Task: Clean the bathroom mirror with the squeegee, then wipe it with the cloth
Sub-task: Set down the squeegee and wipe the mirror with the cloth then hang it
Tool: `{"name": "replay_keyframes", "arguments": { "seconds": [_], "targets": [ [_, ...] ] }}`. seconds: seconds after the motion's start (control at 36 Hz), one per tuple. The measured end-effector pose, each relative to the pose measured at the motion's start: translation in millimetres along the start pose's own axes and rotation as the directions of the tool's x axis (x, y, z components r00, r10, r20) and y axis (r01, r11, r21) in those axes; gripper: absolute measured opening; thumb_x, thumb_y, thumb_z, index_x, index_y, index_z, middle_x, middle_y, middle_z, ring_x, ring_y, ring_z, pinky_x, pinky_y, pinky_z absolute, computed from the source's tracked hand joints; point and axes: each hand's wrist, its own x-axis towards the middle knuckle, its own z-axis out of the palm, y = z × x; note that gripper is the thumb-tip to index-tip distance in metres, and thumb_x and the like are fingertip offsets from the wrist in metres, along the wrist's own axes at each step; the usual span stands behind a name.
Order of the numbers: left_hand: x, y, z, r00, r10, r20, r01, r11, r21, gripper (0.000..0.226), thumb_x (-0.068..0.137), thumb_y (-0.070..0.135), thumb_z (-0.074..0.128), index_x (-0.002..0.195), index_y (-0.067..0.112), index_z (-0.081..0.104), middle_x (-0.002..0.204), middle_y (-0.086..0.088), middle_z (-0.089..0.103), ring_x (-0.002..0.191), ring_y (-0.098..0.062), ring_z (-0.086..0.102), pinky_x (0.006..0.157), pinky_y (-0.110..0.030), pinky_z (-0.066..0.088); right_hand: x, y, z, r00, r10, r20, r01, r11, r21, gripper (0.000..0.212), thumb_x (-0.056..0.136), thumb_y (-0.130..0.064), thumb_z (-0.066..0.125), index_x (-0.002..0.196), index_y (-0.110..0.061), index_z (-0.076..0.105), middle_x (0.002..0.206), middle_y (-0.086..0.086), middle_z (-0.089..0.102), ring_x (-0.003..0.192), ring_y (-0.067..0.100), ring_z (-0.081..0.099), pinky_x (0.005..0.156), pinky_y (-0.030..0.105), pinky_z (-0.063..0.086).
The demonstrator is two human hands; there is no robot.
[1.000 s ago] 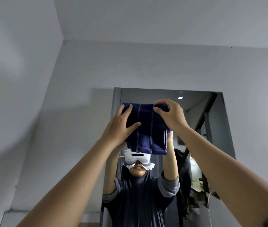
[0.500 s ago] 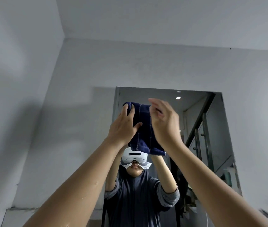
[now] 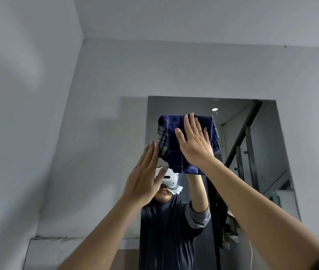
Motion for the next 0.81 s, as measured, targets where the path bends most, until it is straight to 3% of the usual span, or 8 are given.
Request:
{"name": "replay_keyframes", "arguments": {
  "seconds": [0.11,0.25,0.42,0.56,0.64,0.81],
  "targets": [
    [-28,-1,14,1.0,-0.018,0.01,0.018,0.999,0.038,0.068,0.095,0.043,0.037,0.147,0.016,0.002,0.155,0.004,-0.009,0.141,-0.005,-0.011,0.111,-0.02,0.011,13,-9,3,0.996,0.018,-0.084,-0.024,0.997,-0.069,0.069,0.093,-0.058,0.014,0.147,-0.021,-0.011,0.156,0.0,-0.017,0.142,0.012,-0.018,0.112,0.034,-0.015],
    [-37,2,20,0.999,-0.041,0.016,0.04,0.998,0.052,0.07,0.093,0.049,0.023,0.146,0.013,-0.005,0.154,0.001,-0.015,0.14,-0.007,-0.015,0.111,-0.019,0.002,34,-29,13,0.991,-0.024,-0.133,0.001,0.985,-0.17,0.075,0.089,-0.064,0.015,0.146,-0.023,-0.013,0.156,0.009,-0.019,0.142,0.022,-0.019,0.112,0.041,-0.015],
    [-38,4,23,0.999,-0.051,-0.002,0.051,0.997,0.05,0.07,0.09,0.051,0.018,0.141,0.013,-0.012,0.152,0.0,-0.016,0.14,-0.01,-0.017,0.114,-0.026,0.006,56,-45,21,0.963,-0.265,-0.037,0.231,0.894,-0.383,0.079,0.087,-0.067,0.018,0.147,-0.022,-0.007,0.156,0.013,-0.011,0.144,0.028,-0.013,0.115,0.047,-0.009],
    [-38,1,25,0.999,-0.037,-0.003,0.037,0.996,0.078,0.071,0.093,0.048,0.024,0.143,0.014,-0.011,0.153,-0.001,-0.017,0.14,-0.007,-0.018,0.115,-0.026,0.007,63,-27,7,0.934,-0.357,-0.005,0.316,0.832,-0.457,0.078,0.085,-0.07,0.017,0.147,-0.027,-0.003,0.158,0.009,-0.007,0.145,0.025,-0.007,0.117,0.045,-0.004],
    [-38,0,25,1.0,-0.029,0.002,0.029,0.994,0.11,0.072,0.092,0.05,0.024,0.144,0.014,-0.012,0.153,0.0,-0.02,0.139,-0.006,-0.019,0.113,-0.023,0.003,64,-5,-9,0.949,-0.314,-0.03,0.267,0.851,-0.453,0.078,0.085,-0.071,0.017,0.147,-0.028,-0.003,0.158,0.008,-0.007,0.145,0.024,-0.007,0.118,0.044,-0.003],
    [-39,1,25,0.999,-0.033,0.009,0.032,0.994,0.102,0.072,0.093,0.048,0.025,0.143,0.017,-0.017,0.151,0.004,-0.025,0.139,-0.005,-0.02,0.111,-0.019,0.001,61,62,-57,0.988,-0.086,-0.129,0.028,0.918,-0.395,0.08,0.084,-0.071,0.019,0.148,-0.027,-0.003,0.158,0.007,-0.01,0.144,0.021,-0.01,0.117,0.042,-0.005]
  ]
}}
